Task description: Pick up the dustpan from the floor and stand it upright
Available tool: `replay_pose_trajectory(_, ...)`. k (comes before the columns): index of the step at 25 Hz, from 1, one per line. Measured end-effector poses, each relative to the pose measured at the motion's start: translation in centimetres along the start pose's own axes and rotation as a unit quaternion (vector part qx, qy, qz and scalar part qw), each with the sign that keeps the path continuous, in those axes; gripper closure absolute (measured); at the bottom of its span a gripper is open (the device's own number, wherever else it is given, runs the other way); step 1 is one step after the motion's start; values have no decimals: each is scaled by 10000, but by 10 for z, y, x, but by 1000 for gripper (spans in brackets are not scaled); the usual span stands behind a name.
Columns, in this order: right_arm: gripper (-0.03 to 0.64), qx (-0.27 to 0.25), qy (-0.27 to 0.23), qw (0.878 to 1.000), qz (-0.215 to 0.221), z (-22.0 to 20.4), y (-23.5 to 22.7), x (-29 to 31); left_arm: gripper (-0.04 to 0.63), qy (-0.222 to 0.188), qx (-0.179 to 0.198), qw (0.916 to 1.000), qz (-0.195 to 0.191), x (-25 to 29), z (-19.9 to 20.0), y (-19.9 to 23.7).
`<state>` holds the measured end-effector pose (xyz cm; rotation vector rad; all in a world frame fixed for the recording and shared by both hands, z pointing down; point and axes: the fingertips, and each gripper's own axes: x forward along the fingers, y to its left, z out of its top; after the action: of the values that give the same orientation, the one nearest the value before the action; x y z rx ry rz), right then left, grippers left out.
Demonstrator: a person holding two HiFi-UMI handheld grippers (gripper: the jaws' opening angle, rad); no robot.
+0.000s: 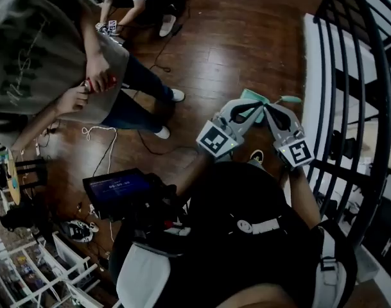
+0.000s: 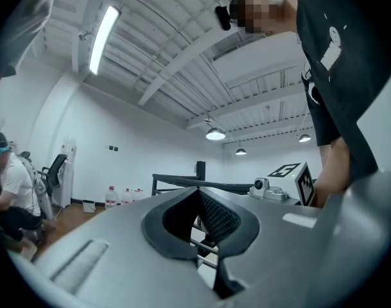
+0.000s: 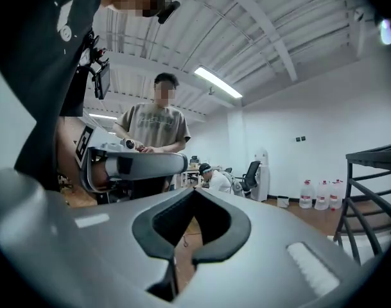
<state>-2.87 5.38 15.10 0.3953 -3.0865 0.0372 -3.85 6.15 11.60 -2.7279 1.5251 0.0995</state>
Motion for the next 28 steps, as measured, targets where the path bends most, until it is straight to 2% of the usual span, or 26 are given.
replay_pose_trajectory(4, 614, -57, 183, 9998, 49, 10, 23, 26, 580, -281, -196, 9994, 85, -28, 23, 18)
replay_pose_trajectory(9, 615, -142, 223, 9995, 145, 9, 24, 44, 580, -325, -273, 9982, 419, -46, 22, 37)
replay_pose_trajectory(12, 615, -115, 196, 9997, 126, 13, 21, 47, 580, -327, -260, 9981, 451, -47, 23, 41)
replay_pose_trajectory(17, 615, -273, 365, 9988, 163, 11, 32, 60, 580, -415, -467, 9967, 516, -65, 32, 53)
replay_pose_trajectory(20, 615, -187, 279, 9993, 188, 18, 32, 64, 580, -276, -298, 9978, 523, -61, 31, 53)
replay_pose_trajectory(24, 615, -404, 213, 9989, 76, 27, 19, 63, 580, -404, -281, 9977, 459, -49, 37, 57)
replay_pose_trajectory(26, 615, -459, 325, 9983, 172, 20, 37, 79, 580, -322, -346, 9971, 588, -75, 32, 67)
replay_pose_trajectory(28, 615, -229, 418, 9981, 396, 2, 67, 99, 580, -143, -357, 9955, 867, -112, 14, 75)
